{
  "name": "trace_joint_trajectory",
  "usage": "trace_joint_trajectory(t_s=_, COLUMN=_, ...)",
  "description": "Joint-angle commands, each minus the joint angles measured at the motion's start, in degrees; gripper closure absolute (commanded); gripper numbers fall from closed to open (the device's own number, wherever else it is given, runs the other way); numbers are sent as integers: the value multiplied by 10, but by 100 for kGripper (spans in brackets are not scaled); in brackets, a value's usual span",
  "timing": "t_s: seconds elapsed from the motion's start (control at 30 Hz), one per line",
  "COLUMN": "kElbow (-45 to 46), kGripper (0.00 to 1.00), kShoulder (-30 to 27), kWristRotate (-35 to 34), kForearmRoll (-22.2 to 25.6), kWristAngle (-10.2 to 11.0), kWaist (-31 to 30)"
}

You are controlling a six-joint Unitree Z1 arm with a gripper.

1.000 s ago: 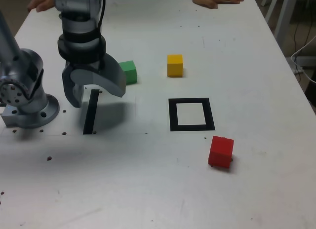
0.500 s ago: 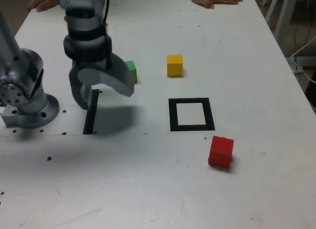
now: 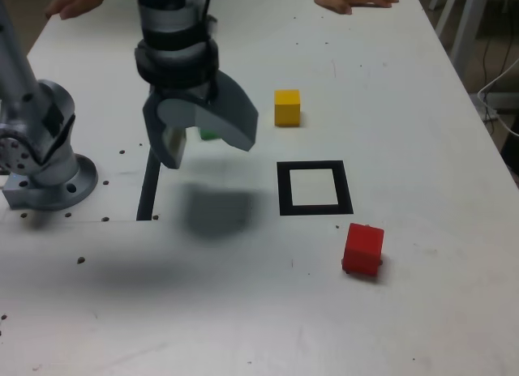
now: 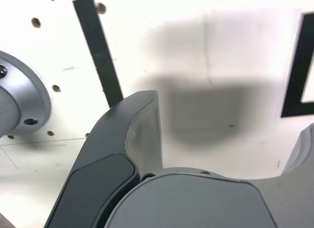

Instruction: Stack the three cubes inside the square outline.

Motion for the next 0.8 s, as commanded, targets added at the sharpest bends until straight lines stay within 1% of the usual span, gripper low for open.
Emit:
trace_joint_trajectory(t_s=0.0, kElbow=-30, kGripper=2, kShoulder=20, kWristRotate=-1, kForearmRoll=19, kWristAngle=5, kWaist=-16)
trace_joint_trajectory(t_s=0.17, kElbow=-116, kGripper=2, kShoulder=74, kWristRotate=-1, kForearmRoll=73, kWristAngle=17, kWaist=-60)
trace_joint_trajectory(t_s=0.3, kElbow=-160, kGripper=3, kShoulder=99, kWristRotate=-1, kForearmRoll=99, kWristAngle=22, kWaist=-79)
trace_joint_trajectory(t_s=0.77, kElbow=-209, kGripper=3, kShoulder=144, kWristRotate=0, kForearmRoll=106, kWristAngle=19, kWaist=-103)
